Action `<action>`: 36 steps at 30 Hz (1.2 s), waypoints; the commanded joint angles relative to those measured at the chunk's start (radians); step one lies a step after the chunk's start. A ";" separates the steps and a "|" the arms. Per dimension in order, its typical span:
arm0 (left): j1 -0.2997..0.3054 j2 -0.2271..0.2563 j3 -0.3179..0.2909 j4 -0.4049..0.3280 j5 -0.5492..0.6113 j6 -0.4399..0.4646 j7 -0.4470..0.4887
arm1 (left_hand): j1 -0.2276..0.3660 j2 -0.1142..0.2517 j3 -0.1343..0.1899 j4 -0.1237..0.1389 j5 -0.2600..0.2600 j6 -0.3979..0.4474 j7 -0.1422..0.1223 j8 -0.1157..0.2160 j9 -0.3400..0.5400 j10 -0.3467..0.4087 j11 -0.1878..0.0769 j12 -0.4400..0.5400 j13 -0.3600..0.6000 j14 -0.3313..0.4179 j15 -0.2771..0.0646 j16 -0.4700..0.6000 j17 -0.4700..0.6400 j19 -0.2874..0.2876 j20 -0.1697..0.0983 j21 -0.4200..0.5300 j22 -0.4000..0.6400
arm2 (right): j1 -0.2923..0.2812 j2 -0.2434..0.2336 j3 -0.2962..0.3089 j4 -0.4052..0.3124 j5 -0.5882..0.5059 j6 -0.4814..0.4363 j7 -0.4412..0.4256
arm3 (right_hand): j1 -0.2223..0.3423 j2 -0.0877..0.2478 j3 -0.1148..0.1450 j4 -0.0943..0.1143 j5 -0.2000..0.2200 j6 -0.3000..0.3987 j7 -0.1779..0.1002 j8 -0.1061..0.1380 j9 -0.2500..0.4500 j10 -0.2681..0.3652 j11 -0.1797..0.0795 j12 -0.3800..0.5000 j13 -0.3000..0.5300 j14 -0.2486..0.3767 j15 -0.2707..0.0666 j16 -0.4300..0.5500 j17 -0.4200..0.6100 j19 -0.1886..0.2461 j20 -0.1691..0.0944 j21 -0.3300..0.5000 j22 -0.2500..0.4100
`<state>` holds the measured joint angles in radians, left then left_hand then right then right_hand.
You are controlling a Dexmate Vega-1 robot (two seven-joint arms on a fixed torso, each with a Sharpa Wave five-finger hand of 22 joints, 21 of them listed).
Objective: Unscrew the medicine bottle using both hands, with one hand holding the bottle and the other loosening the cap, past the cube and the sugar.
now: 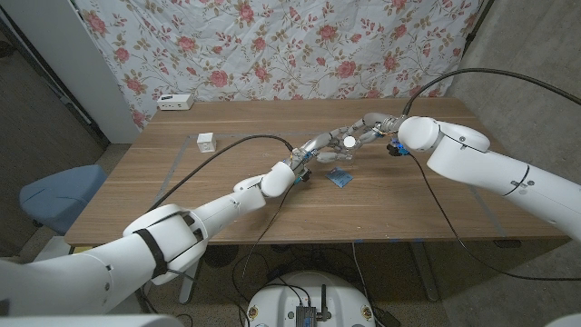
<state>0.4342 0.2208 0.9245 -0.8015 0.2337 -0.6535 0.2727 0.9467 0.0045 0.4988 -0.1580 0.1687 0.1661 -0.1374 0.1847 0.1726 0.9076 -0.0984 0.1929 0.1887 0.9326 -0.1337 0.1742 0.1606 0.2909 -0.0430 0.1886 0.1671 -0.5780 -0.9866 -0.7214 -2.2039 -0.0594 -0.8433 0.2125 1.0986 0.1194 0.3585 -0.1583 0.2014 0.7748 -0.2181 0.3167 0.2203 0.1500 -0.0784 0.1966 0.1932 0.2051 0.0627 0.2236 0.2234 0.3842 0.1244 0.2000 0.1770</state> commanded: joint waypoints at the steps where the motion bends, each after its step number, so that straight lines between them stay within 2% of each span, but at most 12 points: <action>1: 0.021 0.018 -0.009 -0.048 0.009 0.020 -0.003 | 0.007 0.009 0.014 0.005 0.005 0.005 -0.004 -0.001 0.001 0.070 -0.069 0.004 0.002 0.011 -0.080 0.001 0.003 0.006 -0.119 -0.002 0.000 | -0.034 -0.018 0.041 -0.022 0.043 0.017 -0.021 | -0.008 0.004 -0.002 0.003 -0.006 0.007 -0.003 0.000 0.002 0.007 0.005 0.002 0.002 0.004 0.003 0.005 0.000 0.008 0.007 0.006 0.002; 11: 0.028 0.022 -0.013 -0.061 0.014 0.021 -0.007 | 0.009 0.008 0.015 0.003 0.006 0.005 -0.004 -0.001 0.001 0.072 -0.075 0.005 0.002 0.010 -0.082 0.001 0.002 0.006 -0.118 -0.002 0.000 | -0.061 -0.033 0.069 -0.041 0.074 0.027 -0.045 | -0.014 0.001 -0.007 0.004 -0.007 0.014 -0.003 -0.002 0.001 0.014 0.009 0.005 0.002 0.007 0.006 0.007 0.000 0.014 0.009 0.009 0.002; 13: 0.028 0.021 -0.013 -0.060 0.016 0.019 -0.006 | 0.008 0.008 0.015 0.003 0.006 0.006 -0.004 -0.001 0.001 0.070 -0.066 0.004 0.002 0.010 -0.081 0.001 0.002 0.006 -0.118 -0.002 0.000 | -0.066 -0.033 0.074 -0.042 0.082 0.026 -0.051 | -0.015 0.001 -0.008 0.004 -0.007 0.016 -0.003 -0.002 0.000 0.014 0.010 0.005 0.002 0.008 0.006 0.007 0.000 0.015 0.010 0.009 0.002; 36: 0.035 0.028 -0.021 -0.080 0.025 0.034 0.002 | 0.011 0.009 0.015 0.003 0.006 0.006 -0.005 -0.001 0.001 0.072 -0.070 0.005 0.003 0.011 -0.082 0.002 0.003 0.006 -0.117 -0.002 0.000 | -0.108 -0.053 0.132 -0.041 0.154 0.063 -0.098 | -0.028 -0.009 -0.020 0.004 -0.008 0.022 -0.001 -0.008 -0.002 0.025 0.028 0.007 0.002 0.019 0.012 0.012 0.000 0.031 0.017 0.013 0.001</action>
<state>0.4664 0.2455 0.9070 -0.8733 0.2521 -0.6265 0.2657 0.9482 0.0029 0.5020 -0.1612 0.1708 0.1660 -0.1373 0.1847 0.1726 0.9060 -0.0999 0.1930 0.1887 0.9326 -0.1337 0.1742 0.1605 0.2909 -0.0430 0.1886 0.1671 -0.6678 -1.0276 -0.6156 -2.2408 0.0610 -0.7928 0.1354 1.0771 0.1118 0.3458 -0.1549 0.1954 0.7864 -0.2286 0.3051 0.2165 0.1734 -0.0552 0.1966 0.1930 0.2147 0.0721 0.2305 0.2234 0.4081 0.1412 0.2040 0.1770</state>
